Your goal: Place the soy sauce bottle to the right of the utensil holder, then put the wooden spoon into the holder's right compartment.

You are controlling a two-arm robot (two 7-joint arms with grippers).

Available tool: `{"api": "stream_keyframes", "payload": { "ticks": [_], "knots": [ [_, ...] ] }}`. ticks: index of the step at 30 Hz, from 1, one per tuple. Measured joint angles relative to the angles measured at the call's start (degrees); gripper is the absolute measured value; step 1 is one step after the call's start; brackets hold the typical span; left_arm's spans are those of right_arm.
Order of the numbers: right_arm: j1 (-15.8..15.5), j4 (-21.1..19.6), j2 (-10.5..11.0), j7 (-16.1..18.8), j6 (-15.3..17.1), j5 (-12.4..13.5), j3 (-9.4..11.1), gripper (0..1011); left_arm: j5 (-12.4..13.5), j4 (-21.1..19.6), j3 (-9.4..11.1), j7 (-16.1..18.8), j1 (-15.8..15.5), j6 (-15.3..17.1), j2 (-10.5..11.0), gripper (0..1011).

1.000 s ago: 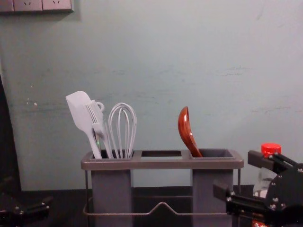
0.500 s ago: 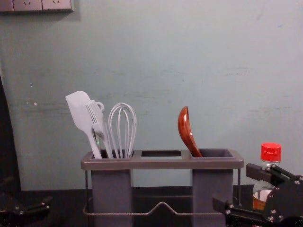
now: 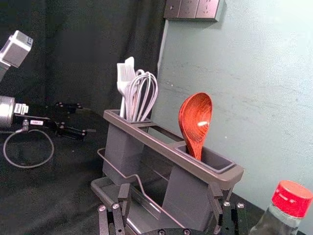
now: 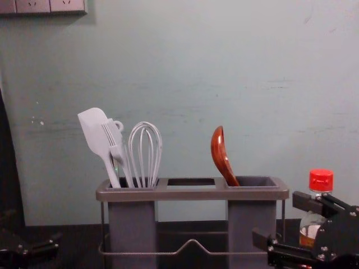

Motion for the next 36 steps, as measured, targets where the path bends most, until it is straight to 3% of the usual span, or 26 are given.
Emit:
{"api": "stream_keyframes", "payload": {
  "ticks": [36],
  "knots": [
    [-0.07,-0.09,0.00,-0.14,-0.16,0.00,0.00,1002,0.00,0.00,0.00,0.00,0.00,0.00,0.00,1011]
  ]
}}
